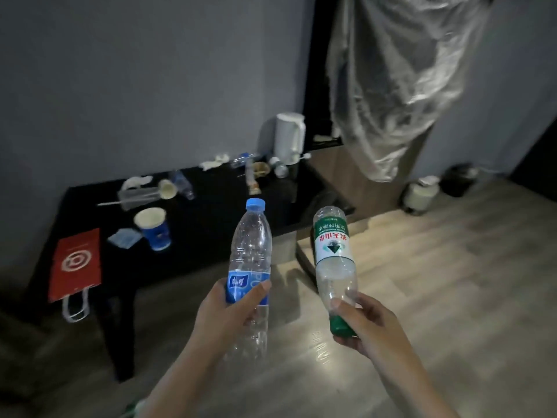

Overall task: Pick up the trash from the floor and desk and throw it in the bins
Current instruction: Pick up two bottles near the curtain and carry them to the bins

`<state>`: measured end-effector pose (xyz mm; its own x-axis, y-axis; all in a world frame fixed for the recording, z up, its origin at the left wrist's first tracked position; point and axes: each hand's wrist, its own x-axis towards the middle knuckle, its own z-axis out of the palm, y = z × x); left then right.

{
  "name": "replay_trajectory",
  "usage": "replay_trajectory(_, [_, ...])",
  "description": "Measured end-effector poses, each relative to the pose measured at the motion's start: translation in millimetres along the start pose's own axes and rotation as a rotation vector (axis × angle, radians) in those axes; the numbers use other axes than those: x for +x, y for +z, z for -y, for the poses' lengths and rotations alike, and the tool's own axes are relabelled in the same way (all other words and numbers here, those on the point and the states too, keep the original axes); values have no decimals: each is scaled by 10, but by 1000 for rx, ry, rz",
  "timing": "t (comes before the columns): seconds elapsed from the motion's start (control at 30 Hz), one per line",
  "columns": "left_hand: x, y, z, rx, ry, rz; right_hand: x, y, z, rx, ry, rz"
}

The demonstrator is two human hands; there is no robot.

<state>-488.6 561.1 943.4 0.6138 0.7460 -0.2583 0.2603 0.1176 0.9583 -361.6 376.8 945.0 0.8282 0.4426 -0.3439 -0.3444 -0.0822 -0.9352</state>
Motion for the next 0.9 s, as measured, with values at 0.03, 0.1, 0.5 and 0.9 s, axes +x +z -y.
replay_trajectory(0.03, [36, 242, -84, 19, 28, 32, 33, -211, 81, 19, -19, -28])
replay_trajectory(0.1, [82, 718, -257, 52, 71, 87, 108, -621, 249, 47, -53, -77])
replay_trajectory(0.5, [242, 3198, -1472, -7, 346, 297, 671, -2676, 1339, 128, -351, -299])
replay_trajectory(0.9, [1281, 4731, -2463, -103, 548, 586, 1574, -3571, 2510, 73, -611, -589])
